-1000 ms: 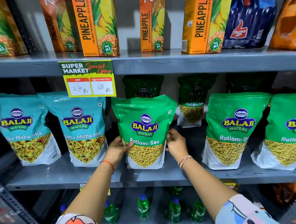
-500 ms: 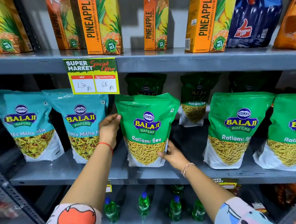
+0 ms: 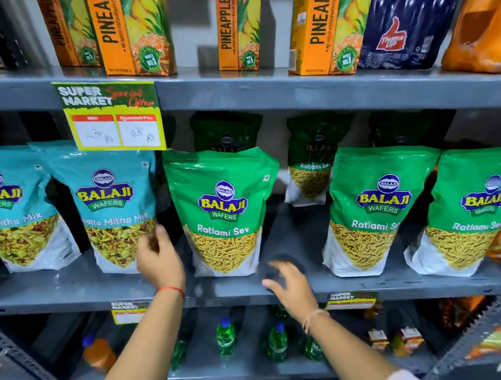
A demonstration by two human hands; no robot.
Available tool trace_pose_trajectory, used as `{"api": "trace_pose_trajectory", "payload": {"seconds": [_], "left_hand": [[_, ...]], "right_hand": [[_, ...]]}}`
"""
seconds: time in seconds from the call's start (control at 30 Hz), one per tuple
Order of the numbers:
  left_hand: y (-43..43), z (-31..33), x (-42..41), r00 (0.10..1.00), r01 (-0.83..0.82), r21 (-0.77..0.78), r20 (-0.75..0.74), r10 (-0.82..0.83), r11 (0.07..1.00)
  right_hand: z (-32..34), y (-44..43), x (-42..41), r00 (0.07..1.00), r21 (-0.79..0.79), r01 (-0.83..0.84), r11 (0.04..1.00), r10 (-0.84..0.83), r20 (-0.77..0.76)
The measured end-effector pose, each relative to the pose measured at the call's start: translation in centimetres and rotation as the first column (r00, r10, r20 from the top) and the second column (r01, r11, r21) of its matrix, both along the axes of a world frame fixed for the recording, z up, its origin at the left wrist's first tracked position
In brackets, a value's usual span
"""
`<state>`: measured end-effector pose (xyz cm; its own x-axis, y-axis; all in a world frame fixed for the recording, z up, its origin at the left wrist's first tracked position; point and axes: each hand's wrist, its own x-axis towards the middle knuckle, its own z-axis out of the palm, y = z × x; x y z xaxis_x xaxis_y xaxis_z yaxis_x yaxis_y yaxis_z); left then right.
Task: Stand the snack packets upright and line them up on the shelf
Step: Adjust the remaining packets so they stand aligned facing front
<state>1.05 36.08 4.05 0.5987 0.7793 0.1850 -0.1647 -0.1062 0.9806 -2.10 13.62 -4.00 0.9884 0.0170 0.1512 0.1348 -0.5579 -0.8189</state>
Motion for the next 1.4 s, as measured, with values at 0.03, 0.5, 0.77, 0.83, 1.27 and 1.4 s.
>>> {"api": "trace_pose_trajectory", "payload": {"seconds": [0.03,0.5,0.77,0.83,1.27,1.4], "left_hand": [[-1.4,-1.5,-1.3,0.999,0.025,0.083,-0.044,-0.022,0.996],[-23.2,-3.9,-0.3,0.389,0.911,-0.030,-0.269,-0.881,0.411],[-25.5,-4.1,0.2,0.367,0.902,-0.108,-0.320,-0.873,0.419],[-25.3,-4.3,0.4,0.377,0.898,-0.113,-0.302,-0.876,0.425],[-19.0,-4.3,1.3,0.383,0.868,-0.196,-0.323,-0.866,0.457],[-19.1,-3.6,1.4,0.402,0.878,-0.150,-0.288,-0.869,0.455]], "right_hand": [[-0.8,-1.1,-1.2,0.997,-0.121,-0.015,0.993,0.024,0.074],[1.1,-19.9,-4.6,0.903,0.136,0.385,0.913,-0.403,0.147],[3.1,-23.2,0.3,0.984,0.313,0.048,0.948,0.010,-0.179],[3.4,-23.3,1.0,0.983,0.322,0.066,0.944,-0.006,-0.185],[2.6,-17.2,2.2,0.989,0.382,0.065,0.922,-0.009,-0.147],[4.1,-17.5,2.0,0.992,0.418,0.008,0.908,0.047,-0.121]]}}
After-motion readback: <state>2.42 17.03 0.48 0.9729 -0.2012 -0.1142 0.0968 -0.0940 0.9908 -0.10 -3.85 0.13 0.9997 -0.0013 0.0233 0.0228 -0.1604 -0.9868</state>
